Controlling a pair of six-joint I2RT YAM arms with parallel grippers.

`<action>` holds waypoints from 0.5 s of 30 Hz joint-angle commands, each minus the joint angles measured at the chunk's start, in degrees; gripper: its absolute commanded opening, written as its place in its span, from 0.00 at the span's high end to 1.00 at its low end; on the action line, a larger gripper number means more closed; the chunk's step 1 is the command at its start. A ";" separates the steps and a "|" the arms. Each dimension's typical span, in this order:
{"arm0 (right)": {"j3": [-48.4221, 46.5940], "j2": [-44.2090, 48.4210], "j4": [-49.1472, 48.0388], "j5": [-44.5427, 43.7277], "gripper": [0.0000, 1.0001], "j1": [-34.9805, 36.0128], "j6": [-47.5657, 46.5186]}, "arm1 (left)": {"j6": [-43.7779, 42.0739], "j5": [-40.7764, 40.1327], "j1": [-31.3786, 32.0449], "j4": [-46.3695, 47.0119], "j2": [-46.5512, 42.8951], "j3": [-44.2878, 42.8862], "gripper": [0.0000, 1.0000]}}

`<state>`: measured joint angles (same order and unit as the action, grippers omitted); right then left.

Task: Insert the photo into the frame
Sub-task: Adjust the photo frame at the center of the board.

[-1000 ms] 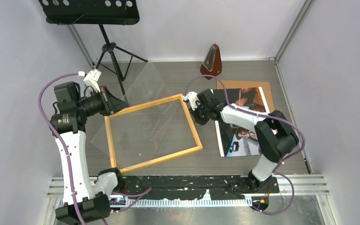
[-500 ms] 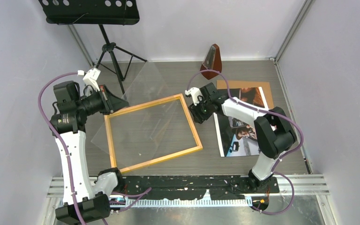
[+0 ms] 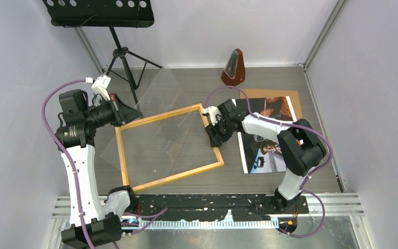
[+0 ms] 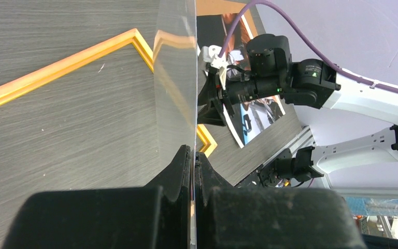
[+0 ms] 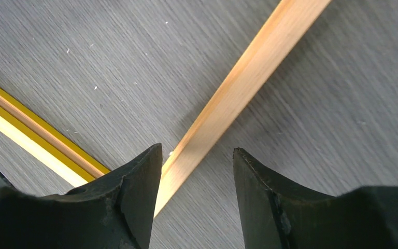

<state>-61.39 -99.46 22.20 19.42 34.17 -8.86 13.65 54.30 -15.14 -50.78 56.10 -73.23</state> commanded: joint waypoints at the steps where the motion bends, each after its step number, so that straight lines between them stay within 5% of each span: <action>1: 0.12 -1.23 -1.89 0.45 0.43 1.01 1.04 | 1.15 2.15 -0.51 3.00 -1.03 0.25 1.00; 15: -4.52 -4.62 2.32 -8.38 0.77 1.13 -1.63 | 1.84 2.99 -0.51 4.00 -1.08 -0.17 1.00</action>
<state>-62.54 -102.87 22.81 15.99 35.27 -6.74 14.63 54.70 -15.16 -49.87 56.07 -72.73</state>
